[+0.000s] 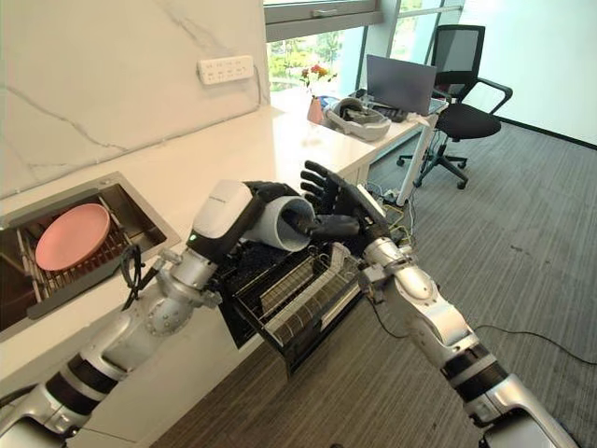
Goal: Place the dishes in the dishwasher.
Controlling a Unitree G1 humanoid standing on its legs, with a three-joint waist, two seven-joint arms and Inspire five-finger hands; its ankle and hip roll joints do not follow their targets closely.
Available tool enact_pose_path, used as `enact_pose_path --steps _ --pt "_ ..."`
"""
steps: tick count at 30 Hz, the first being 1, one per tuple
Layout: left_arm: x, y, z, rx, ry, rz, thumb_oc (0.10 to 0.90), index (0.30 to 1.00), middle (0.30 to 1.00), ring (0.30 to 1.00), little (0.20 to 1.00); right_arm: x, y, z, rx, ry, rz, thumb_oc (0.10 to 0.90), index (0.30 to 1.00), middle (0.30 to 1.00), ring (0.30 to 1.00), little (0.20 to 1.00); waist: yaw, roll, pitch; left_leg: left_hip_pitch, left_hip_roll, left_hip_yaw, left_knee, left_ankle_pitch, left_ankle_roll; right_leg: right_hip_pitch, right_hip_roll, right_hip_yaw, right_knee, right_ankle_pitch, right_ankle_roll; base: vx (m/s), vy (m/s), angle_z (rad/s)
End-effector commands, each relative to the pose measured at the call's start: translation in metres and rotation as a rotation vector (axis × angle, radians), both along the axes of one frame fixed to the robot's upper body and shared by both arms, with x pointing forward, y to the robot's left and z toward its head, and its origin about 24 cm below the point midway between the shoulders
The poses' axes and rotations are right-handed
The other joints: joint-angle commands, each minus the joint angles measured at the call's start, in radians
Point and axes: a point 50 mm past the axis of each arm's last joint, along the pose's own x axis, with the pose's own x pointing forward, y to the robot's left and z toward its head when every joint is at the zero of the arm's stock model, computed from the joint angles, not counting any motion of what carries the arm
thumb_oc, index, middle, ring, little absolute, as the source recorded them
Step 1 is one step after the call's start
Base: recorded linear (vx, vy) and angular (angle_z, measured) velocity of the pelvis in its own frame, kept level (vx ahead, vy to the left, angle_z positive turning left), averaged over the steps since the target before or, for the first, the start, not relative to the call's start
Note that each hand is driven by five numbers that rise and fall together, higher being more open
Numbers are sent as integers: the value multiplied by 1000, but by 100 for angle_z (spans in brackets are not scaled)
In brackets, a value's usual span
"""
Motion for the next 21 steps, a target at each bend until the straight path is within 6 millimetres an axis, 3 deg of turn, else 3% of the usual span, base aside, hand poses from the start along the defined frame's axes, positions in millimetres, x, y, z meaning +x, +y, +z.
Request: enact_pose_path --steps 1,5,10,17,21 --pt "-29 -49 55 -160 -219 -355 400 300 300 300 300 17 23 58 83 -222 10 800 900 900 900 900 20 -28 -58 19 44 4 11 -52 -59 81 -75 -63 16 -137 82 0 0 0" --pt "-26 -58 45 -164 -148 -379 400 300 300 300 300 24 40 64 131 -217 10 800 900 900 900 900 26 -27 -57 17 45 -2 11 -51 -57 82 -75 -66 16 -138 80 0 0 0" --pt "-20 -70 39 -136 -115 -394 400 300 300 300 300 32 63 67 66 -201 44 800 900 900 900 900 31 -30 -56 12 42 -9 11 -50 -57 80 -73 -67 16 -136 76 0 -1 1" --pt "-18 -74 41 -102 -131 -404 400 300 300 300 300 37 75 72 -94 -239 70 800 900 900 900 900 32 -31 -56 8 41 -12 11 -49 -59 79 -74 -71 16 -134 76 0 -3 5" --pt "-16 -82 52 -68 -185 -431 400 300 300 300 300 45 91 71 -175 -253 59 800 900 900 900 900 28 -26 -56 8 38 -15 11 -49 -58 80 -78 -74 16 -132 77 0 0 0"
